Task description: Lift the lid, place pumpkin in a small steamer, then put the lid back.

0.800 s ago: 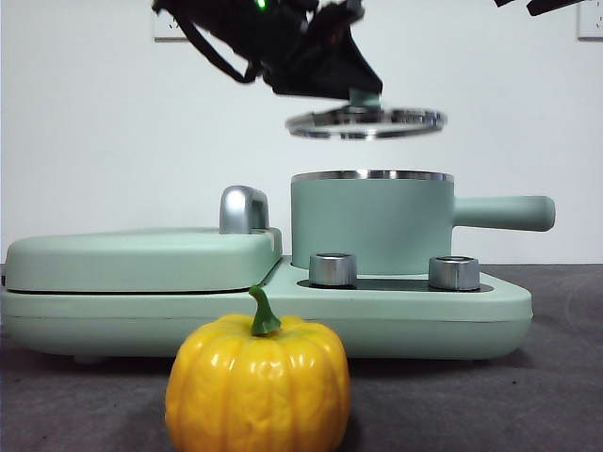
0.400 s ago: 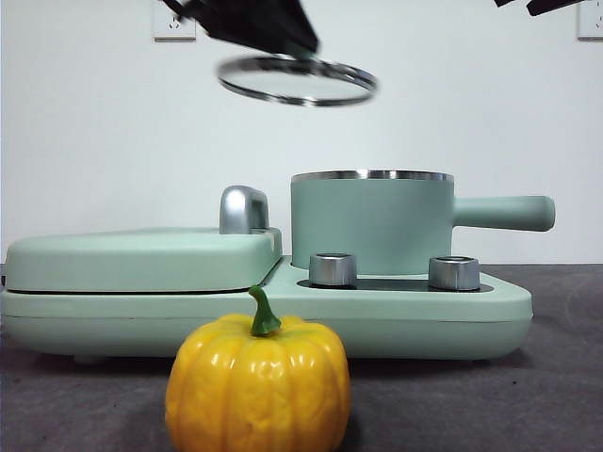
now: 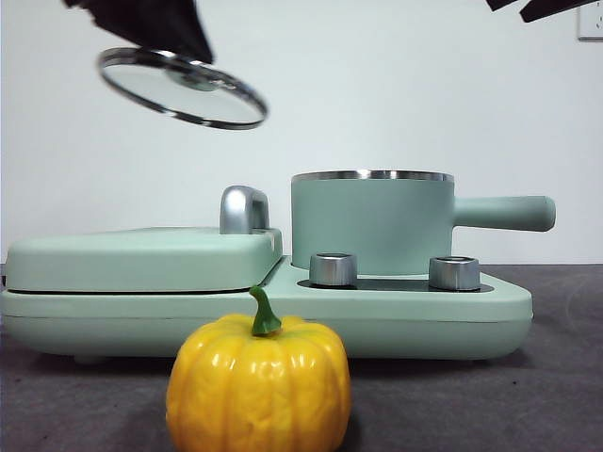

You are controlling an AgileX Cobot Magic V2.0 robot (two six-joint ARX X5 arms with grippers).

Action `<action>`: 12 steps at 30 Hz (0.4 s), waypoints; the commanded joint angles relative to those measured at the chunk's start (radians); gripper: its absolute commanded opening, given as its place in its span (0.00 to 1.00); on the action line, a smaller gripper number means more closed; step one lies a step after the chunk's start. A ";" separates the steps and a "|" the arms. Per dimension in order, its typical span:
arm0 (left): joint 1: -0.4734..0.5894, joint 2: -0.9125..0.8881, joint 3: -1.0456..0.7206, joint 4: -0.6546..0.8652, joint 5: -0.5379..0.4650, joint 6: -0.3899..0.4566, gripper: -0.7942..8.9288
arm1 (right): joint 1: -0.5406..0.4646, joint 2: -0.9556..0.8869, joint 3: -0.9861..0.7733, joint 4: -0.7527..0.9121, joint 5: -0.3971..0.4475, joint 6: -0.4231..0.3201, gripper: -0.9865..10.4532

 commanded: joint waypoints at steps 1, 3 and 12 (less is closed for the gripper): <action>0.021 -0.050 -0.022 0.029 0.002 -0.024 0.09 | 0.033 0.004 0.023 -0.006 -0.002 0.014 0.36; 0.047 -0.092 -0.066 0.031 0.002 -0.028 0.09 | 0.064 0.004 0.023 -0.014 -0.001 0.014 0.36; 0.119 -0.283 -0.227 0.018 0.002 -0.053 0.09 | 0.260 0.048 0.023 -0.029 0.000 0.013 0.36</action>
